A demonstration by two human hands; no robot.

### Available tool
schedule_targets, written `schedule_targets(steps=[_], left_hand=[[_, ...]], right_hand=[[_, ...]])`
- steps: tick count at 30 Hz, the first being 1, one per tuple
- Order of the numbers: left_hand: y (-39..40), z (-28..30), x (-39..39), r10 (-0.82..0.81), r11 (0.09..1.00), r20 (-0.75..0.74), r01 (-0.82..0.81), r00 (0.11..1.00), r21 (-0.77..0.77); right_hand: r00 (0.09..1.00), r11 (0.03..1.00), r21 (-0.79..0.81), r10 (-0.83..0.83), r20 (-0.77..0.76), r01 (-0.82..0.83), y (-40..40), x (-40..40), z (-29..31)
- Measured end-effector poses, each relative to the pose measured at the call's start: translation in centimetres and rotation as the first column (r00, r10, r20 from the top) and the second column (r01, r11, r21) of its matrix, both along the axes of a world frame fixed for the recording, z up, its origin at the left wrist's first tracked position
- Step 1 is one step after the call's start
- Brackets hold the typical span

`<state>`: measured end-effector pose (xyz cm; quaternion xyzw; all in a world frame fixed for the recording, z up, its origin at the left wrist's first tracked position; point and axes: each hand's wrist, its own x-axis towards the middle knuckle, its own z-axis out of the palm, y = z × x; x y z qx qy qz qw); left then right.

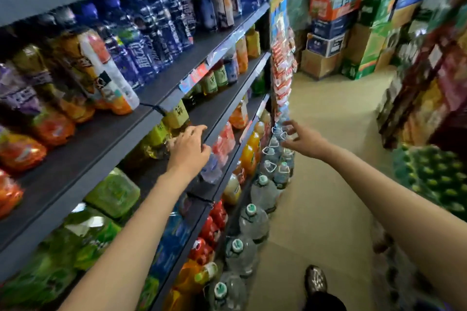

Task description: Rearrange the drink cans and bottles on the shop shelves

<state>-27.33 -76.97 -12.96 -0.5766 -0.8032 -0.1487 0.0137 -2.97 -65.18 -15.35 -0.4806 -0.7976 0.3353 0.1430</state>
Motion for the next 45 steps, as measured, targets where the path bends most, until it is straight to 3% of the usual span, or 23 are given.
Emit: schedule_targets(steps=[8,18,22,28,35,45], left_hand=[[16.5,-1.6,2.1,0.024,0.997,0.120,-0.015,0.992,-0.072],[30.1,-5.0,-2.9,0.189,0.970,0.353,-0.118,0.917,-0.214],[33.8,-5.3,-4.8,0.254,0.946,0.340,-0.159,0.906,-0.283],[37.6,-5.4,-5.8,0.386,0.915,0.325,-0.313,0.864,-0.255],[40.0,-5.4,-3.1,0.620,0.784,0.323,-0.556,0.715,-0.275],[43.2,-6.0,1.4,0.770,0.632,0.327,-0.724,0.547,-0.277]], right_hand=[[0.997,0.997,-0.040,0.071,0.000,-0.071,20.1,-1.6,-0.5],[0.912,0.924,0.025,0.373,0.174,-0.382,37.9,-10.9,-4.3],[0.870,0.884,0.026,0.453,0.196,-0.467,43.1,-14.7,-4.5],[0.820,0.806,0.150,0.565,0.094,-0.572,48.1,-21.9,-5.2],[0.725,0.708,0.182,0.688,0.038,-0.682,51.0,-27.5,-6.4],[0.710,0.750,0.250,0.660,-0.246,-0.612,51.8,-28.4,-5.3]])
